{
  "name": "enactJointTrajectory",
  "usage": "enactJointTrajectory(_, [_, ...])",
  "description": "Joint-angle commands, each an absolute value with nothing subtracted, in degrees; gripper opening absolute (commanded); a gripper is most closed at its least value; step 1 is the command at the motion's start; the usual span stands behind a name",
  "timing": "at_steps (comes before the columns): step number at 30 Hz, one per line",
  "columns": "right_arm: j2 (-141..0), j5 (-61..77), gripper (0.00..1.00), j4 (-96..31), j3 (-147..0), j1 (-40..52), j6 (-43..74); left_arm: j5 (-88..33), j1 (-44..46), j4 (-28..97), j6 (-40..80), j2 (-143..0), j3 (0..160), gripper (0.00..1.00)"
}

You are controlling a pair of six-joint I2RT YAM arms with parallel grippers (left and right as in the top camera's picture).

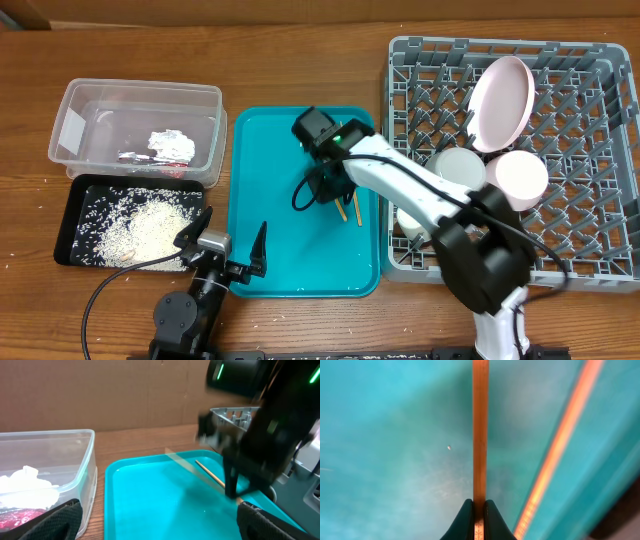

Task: Sort waste into correct bins and load items into the dishwasher
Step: 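Carry the chopstick to the dish rack and drop it in, then grasp the second chopstick on the teal tray with the right gripper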

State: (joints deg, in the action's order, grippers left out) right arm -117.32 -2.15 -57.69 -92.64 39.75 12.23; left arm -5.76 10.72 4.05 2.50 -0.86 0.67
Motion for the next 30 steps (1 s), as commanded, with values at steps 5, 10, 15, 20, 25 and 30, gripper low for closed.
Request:
enactJointTrajectory(5, [-103.6,-8.1,0.04,-58.9,-95.8,28.6,20.2,-5.4,10.2,4.0,1.3,-0.3,0.3,1.0])
enactJointTrajectory(10, [-106.2,-7.9,0.04,-57.5,-93.8,21.3,15.0,-5.4,10.2,4.0,1.3,-0.3,0.3,1.0])
enactJointTrajectory(15, [-108.6,-7.7,0.33,-58.4,-94.0,20.9,9.4,-5.4,10.2,4.0,1.3,-0.3,0.3,1.0])
enactJointTrajectory(20, [-105.2,-7.2,0.42,-58.0,-95.8,28.1,9.3,-5.4,10.2,4.0,1.3,-0.3,0.3,1.0])
enactJointTrajectory(25, [-107.4,-7.8,0.51,-54.7,-92.4,36.6,9.3,-5.4,10.2,4.0,1.3,-0.3,0.3,1.0])
enactJointTrajectory(30, [-114.6,-9.9,0.51,-50.4,-87.4,36.7,10.7,-5.4,10.2,4.0,1.3,-0.3,0.3,1.0])
